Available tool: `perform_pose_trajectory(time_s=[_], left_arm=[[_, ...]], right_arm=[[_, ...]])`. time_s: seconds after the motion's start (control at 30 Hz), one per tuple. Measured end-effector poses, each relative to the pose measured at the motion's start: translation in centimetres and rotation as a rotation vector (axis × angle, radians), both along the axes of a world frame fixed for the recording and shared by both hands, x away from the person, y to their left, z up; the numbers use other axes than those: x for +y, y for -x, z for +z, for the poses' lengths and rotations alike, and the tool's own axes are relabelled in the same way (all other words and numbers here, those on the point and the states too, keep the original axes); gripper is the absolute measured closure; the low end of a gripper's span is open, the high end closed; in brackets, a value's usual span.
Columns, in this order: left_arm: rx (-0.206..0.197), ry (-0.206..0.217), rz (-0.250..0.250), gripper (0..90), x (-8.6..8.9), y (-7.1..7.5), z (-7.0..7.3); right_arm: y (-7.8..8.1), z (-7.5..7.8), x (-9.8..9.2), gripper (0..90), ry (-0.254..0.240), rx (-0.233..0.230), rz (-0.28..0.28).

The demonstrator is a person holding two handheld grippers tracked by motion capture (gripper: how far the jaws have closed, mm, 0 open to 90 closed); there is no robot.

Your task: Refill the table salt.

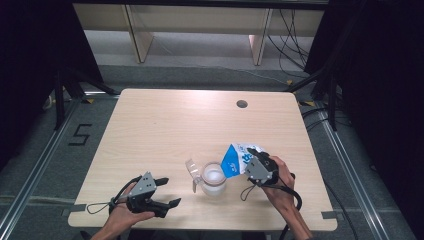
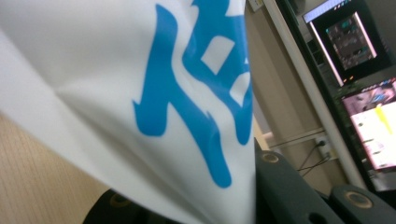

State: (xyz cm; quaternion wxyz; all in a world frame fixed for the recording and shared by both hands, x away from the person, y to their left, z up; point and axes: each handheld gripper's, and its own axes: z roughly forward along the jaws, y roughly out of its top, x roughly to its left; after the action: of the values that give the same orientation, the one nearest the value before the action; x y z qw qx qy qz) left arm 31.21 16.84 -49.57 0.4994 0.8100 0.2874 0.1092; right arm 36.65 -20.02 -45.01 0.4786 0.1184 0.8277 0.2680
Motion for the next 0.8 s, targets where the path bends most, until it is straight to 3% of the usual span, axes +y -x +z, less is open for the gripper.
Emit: perform_pose_trajectory(time_s=[0.07,0.2,0.37,0.4,0.43,0.53,0.6,0.67,0.8], left_arm=[[0.001,0.004,0.001,18.0,0.0,0.0,0.0],[-0.02,-0.013,-0.012,18.0,0.1,-0.1,0.1],[-0.015,-0.009,-0.012,18.0,0.1,-0.1,0.1],[-0.018,-0.006,-0.008,17.9,0.0,-0.1,0.1],[-0.02,-0.013,-0.011,17.9,0.1,-0.1,0.1],[-0.021,-0.013,-0.016,18.0,0.0,-0.1,0.1],[-0.022,-0.014,-0.017,18.0,0.0,-0.1,0.1],[-0.02,-0.012,-0.011,17.9,0.0,-0.1,0.1],[-0.022,-0.02,-0.008,18.0,0.1,0.0,0.2]], right_arm=[[-0.3,0.0,-0.7,86.3,-0.048,0.045,-0.007],[-1.0,-0.2,-2.1,86.6,-0.187,0.098,-0.016],[-1.9,-0.7,-4.0,87.2,-0.346,0.17,-0.034],[-2.3,-0.8,-4.4,87.4,-0.361,0.164,-0.026],[-2.3,-0.9,-4.8,87.6,-0.407,0.192,-0.051],[-2.8,-1.3,-6.0,87.9,-0.475,0.212,-0.065],[-3.0,-1.7,-6.6,87.9,-0.499,0.216,-0.087],[-3.2,-1.8,-7.1,87.9,-0.481,0.216,-0.094],[-3.2,-2.3,-7.8,88.0,-0.527,0.251,-0.114]])
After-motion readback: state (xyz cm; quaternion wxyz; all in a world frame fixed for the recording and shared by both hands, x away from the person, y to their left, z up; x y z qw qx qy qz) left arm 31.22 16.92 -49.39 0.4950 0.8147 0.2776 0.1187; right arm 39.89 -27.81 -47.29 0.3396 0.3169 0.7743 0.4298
